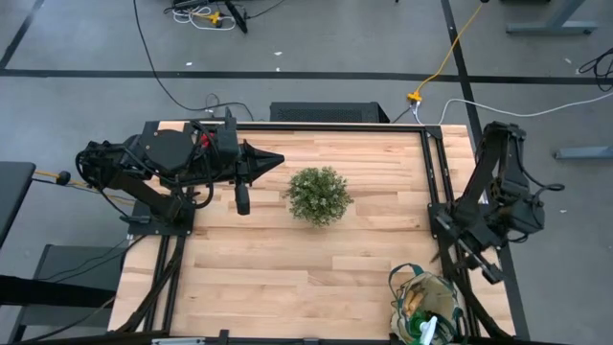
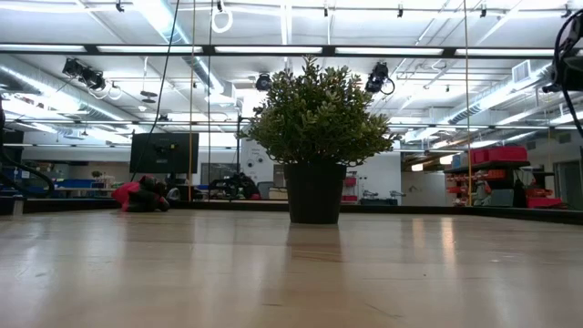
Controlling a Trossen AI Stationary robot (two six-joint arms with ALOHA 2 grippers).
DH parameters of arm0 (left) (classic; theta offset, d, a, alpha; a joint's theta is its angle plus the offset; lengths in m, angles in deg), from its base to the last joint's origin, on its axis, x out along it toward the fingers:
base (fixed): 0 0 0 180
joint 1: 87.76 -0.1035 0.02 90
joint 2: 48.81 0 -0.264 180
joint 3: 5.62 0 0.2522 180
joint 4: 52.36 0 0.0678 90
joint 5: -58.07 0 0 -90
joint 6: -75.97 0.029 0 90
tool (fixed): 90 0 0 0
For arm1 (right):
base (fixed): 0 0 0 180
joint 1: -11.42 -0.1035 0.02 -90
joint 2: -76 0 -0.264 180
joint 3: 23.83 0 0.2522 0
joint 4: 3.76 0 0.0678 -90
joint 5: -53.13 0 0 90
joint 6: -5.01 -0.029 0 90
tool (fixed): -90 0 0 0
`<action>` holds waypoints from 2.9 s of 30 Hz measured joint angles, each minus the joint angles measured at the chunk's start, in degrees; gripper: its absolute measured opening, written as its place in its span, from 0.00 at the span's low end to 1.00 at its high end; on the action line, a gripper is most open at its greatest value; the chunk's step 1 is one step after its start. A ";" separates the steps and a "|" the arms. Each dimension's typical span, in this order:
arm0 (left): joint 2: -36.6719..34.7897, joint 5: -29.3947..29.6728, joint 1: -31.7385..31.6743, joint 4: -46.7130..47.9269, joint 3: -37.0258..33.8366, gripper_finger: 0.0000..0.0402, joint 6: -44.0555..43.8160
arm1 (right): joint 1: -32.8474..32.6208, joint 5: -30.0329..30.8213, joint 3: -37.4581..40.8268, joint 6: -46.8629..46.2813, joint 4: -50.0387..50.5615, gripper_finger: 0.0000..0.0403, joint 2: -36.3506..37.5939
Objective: Pick & Place Garden tools in Gardening bag
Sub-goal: Put the red gloves into the white gardening bag
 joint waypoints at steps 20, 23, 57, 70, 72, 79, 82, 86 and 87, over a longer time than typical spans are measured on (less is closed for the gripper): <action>0.00 0.08 -0.87 0.13 0.00 0.07 0.48 | 15.98 13.76 -0.02 4.73 7.77 0.53 4.81; 0.00 3.90 -0.84 0.25 0.00 0.07 0.15 | 18.29 13.70 -0.02 4.89 7.79 0.57 5.41; -5.07 -12.65 -28.63 26.74 0.00 0.46 3.66 | 32.58 14.42 -0.02 -3.97 8.16 0.62 6.60; -4.77 -19.01 -34.91 36.73 -0.04 0.44 9.09 | 32.68 14.74 -0.02 -0.67 8.14 0.62 6.57; -4.81 -20.34 -35.59 38.04 -0.02 0.44 10.14 | 32.68 15.83 -0.02 -0.56 7.98 0.62 6.57; -4.76 -22.21 -37.26 38.79 -0.02 0.44 13.14 | 33.91 21.07 -0.02 2.34 5.00 0.59 6.55; -4.76 -23.01 -38.23 38.77 -0.02 0.44 13.83 | 35.71 21.08 -0.02 2.89 4.62 0.57 6.92; -4.76 -25.81 -39.72 38.75 -0.02 0.44 14.06 | 38.46 20.65 -0.07 3.54 4.36 0.55 7.74; -4.76 -26.35 -40.03 38.74 -0.02 0.44 14.15 | 39.16 20.64 -0.07 3.61 4.33 0.54 7.84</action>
